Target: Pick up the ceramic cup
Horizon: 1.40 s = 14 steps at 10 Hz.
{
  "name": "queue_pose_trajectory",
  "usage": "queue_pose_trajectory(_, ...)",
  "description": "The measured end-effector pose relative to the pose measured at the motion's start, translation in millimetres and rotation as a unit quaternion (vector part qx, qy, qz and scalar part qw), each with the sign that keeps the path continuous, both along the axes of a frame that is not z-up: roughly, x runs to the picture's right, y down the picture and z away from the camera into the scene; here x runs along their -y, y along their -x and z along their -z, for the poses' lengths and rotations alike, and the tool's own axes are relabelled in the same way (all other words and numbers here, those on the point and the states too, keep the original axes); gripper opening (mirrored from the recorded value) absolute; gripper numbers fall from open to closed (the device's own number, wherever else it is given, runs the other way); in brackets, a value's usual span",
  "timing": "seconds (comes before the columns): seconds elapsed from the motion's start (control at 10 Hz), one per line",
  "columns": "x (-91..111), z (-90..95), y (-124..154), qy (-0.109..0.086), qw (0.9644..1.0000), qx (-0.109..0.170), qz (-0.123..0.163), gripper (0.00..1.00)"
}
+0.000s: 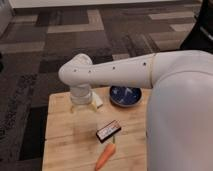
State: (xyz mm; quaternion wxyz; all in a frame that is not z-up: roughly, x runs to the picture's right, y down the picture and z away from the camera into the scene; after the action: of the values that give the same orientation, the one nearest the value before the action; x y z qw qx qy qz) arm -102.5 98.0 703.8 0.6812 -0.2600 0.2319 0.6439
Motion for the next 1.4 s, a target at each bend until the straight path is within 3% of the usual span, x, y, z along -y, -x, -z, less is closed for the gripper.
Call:
queue_pose_trajectory(1.0,-1,-0.9,-1,0.001,1.0000,0.000,-0.002,0.65)
queue_pose_trajectory(1.4,-1,6.9,-40,-0.002,0.9997,-0.020,-0.012,0.65)
